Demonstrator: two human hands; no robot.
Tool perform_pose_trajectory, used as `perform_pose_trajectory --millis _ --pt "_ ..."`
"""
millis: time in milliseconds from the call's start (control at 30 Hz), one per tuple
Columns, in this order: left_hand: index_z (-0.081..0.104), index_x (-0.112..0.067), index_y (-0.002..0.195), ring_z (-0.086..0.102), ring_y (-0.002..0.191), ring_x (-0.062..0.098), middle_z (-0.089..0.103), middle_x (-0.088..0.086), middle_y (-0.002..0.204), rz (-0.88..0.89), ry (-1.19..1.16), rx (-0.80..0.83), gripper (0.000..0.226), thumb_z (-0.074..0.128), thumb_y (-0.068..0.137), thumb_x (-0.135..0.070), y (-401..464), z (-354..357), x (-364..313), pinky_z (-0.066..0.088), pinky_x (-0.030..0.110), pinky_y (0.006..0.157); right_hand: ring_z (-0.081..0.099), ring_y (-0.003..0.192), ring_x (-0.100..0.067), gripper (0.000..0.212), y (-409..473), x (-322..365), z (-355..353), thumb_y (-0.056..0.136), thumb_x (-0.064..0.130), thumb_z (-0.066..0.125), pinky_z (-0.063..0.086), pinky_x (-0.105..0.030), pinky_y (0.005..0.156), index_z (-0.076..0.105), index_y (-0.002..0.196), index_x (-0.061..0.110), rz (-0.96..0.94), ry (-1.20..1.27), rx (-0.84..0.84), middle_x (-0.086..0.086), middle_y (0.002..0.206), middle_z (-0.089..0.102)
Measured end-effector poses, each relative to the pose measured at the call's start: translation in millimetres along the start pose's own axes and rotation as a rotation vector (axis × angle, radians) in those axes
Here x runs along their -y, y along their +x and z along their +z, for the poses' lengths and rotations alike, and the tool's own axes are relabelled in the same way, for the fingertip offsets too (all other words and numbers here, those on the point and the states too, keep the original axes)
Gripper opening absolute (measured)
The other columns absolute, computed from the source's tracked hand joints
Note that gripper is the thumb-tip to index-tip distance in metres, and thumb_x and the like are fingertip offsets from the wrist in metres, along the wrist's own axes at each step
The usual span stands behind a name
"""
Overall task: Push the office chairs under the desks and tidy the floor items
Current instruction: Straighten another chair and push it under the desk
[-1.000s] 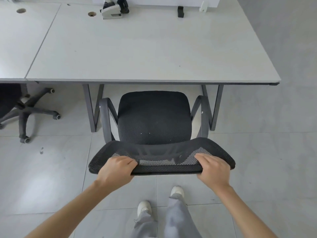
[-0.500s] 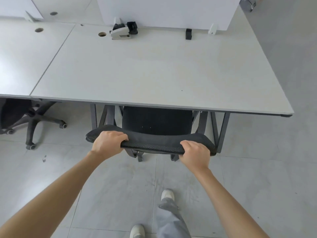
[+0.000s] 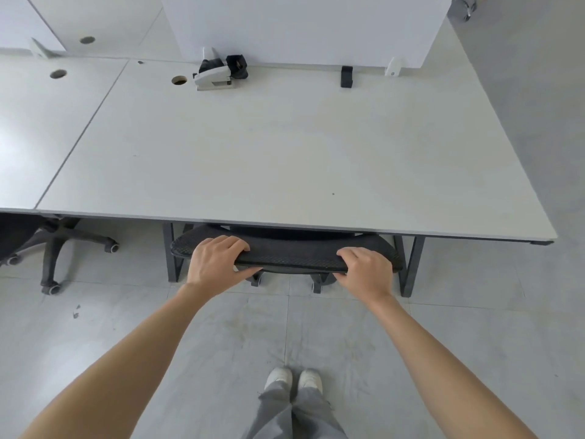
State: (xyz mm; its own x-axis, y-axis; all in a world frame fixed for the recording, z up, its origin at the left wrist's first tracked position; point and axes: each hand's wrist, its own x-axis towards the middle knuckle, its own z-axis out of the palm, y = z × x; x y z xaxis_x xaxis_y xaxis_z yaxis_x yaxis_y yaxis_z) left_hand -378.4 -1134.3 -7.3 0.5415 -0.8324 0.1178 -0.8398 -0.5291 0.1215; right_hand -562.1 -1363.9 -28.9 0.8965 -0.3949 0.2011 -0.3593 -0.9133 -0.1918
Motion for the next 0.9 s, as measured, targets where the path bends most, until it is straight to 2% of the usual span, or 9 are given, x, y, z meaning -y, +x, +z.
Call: perform_pose_trajectory --millis 300,500,567,667,767,833,900 --pt "0.064 -0.021 0.078 0.064 0.067 0.015 0.067 -0.01 0.074 -0.004 -0.007 -0.006 0.036 0.067 0.069 -0.056 1 1 1 0.047 0.025 0.06 0.06 0.049 -0.017 0.029 2 3 -1 0.041 0.019 0.081 0.041 -0.019 0.039 0.066 0.065 0.016 0.03 -0.01 0.001 0.005 0.056 0.064" --pt "0.066 -0.017 0.087 0.065 0.076 0.019 0.07 -0.006 0.082 -0.009 -0.037 0.029 0.035 0.068 0.073 -0.05 1 -6 -2 0.046 0.029 0.069 0.062 0.055 -0.018 0.033 3 7 -12 0.043 0.018 0.084 0.042 -0.02 0.044 0.068 0.071 0.016 0.082 0.0 0.076 0.004 0.062 0.067" --pt "0.065 -0.015 0.099 0.064 0.091 0.022 0.07 -0.002 0.096 -0.012 -0.066 0.08 0.035 0.064 0.08 -0.044 1 -11 -1 0.046 0.034 0.08 0.065 0.064 -0.021 0.035 1 9 -16 0.047 0.015 0.085 0.047 -0.025 0.052 0.069 0.078 0.013 0.083 -0.006 0.125 0.002 0.069 0.071" --pt "0.062 -0.012 0.113 0.06 0.106 0.023 0.068 0.002 0.11 -0.016 -0.154 0.124 0.034 0.059 0.087 -0.034 -6 -18 -2 0.042 0.036 0.092 0.066 0.083 -0.028 0.031 0 13 -23 0.064 0.01 0.074 0.049 -0.036 0.073 0.069 0.095 0.006 0.055 0.036 0.164 -0.006 0.09 0.073" --pt "0.064 -0.01 0.112 0.061 0.105 0.022 0.069 0.003 0.11 -0.023 -0.275 0.023 0.028 0.06 0.087 -0.023 -20 -29 -10 0.044 0.032 0.09 0.066 0.09 -0.028 0.029 -14 22 -31 0.071 0.009 0.067 0.049 -0.039 0.086 0.066 0.1 0.005 0.014 0.072 0.087 -0.007 0.097 0.072" --pt "0.065 -0.012 0.112 0.061 0.1 0.015 0.067 -0.002 0.11 -0.087 -0.405 -0.038 0.025 0.059 0.088 -0.018 -32 -34 -21 0.043 0.024 0.087 0.063 0.102 -0.026 0.03 -30 28 -34 0.08 0.015 0.059 0.043 -0.039 0.098 0.064 0.108 0.005 0.028 0.108 0.028 -0.008 0.108 0.069" --pt "0.064 -0.014 0.112 0.057 0.092 0.005 0.062 -0.009 0.106 -0.165 -0.54 -0.066 0.024 0.057 0.089 -0.015 -44 -37 -32 0.041 0.017 0.082 0.055 0.117 -0.025 0.038 -48 35 -41 0.088 0.025 0.044 0.032 -0.027 0.105 0.06 0.117 0.005 0.119 0.21 -0.009 -0.009 0.122 0.062"
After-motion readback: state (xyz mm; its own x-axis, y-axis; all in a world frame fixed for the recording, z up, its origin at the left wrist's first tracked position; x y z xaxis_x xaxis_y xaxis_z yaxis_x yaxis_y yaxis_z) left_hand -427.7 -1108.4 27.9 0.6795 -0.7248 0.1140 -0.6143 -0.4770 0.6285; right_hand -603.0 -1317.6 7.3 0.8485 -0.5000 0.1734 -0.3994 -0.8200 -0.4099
